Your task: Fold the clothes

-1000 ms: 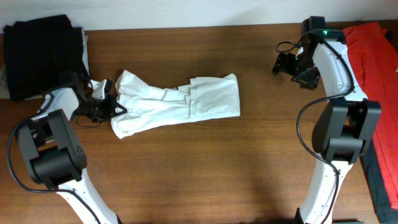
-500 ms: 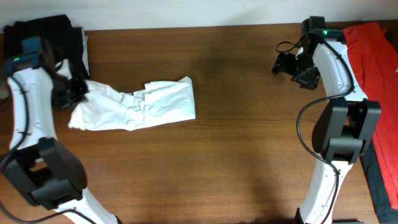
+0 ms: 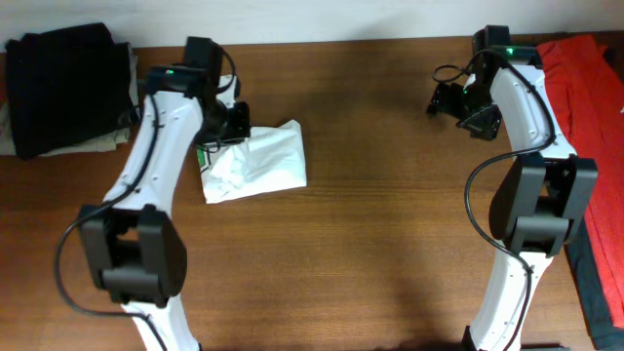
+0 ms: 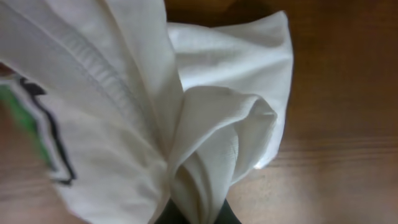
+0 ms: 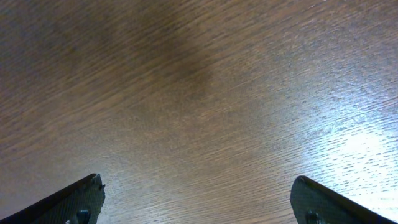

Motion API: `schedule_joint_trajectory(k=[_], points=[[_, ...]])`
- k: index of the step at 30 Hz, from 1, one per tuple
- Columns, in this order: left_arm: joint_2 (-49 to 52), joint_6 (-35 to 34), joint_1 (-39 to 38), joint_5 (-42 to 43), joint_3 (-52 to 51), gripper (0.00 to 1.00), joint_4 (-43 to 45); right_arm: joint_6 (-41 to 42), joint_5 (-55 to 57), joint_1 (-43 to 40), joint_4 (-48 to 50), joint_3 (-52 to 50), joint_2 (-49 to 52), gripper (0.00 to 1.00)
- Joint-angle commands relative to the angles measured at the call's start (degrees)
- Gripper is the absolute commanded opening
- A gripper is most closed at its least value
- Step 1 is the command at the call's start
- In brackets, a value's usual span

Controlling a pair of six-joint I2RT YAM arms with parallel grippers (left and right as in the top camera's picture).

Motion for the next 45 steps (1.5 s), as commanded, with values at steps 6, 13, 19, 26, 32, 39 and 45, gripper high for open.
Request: schedule_joint_trajectory(k=[6, 13, 19, 26, 32, 39, 45], points=[[6.45, -1.01, -5.73, 0.83, 1.05, 0.12, 4.90, 0.72, 0.55, -0.15, -0.07, -0.20, -0.63, 0.99], [6.43, -1.01, -7.41, 5.68, 2.14, 0.55, 5.22, 0.72, 0.55, -0.15, -0.07, -0.20, -0.63, 0.99], [5.92, -1.01, -5.05, -0.28, 8.59, 0.53, -7.04, 0.72, 0.55, -0.15, -0.07, -0.20, -0.63, 0.99], [10.69, -1.46, -6.19, -0.26, 8.35, 0.53, -1.31, 0.72, 0.55, -0.15, -0.07, -0.20, -0.63, 0.99], [14.40, -3.13, -6.12, 0.00, 8.35, 0.52, 6.08, 0.72, 0.55, -0.15, -0.07, -0.20, -0.63, 0.99], [14.40, -3.10, -6.14, 2.56, 8.35, 0.22, 7.65, 0.72, 0.55, -0.15, -0.07, -0.17, -0.63, 0.98], [14.36, -3.10, -6.27, 5.18, 9.03, 0.01, 7.48, 0.72, 0.55, -0.15, -0.07, -0.20, -0.63, 0.99]])
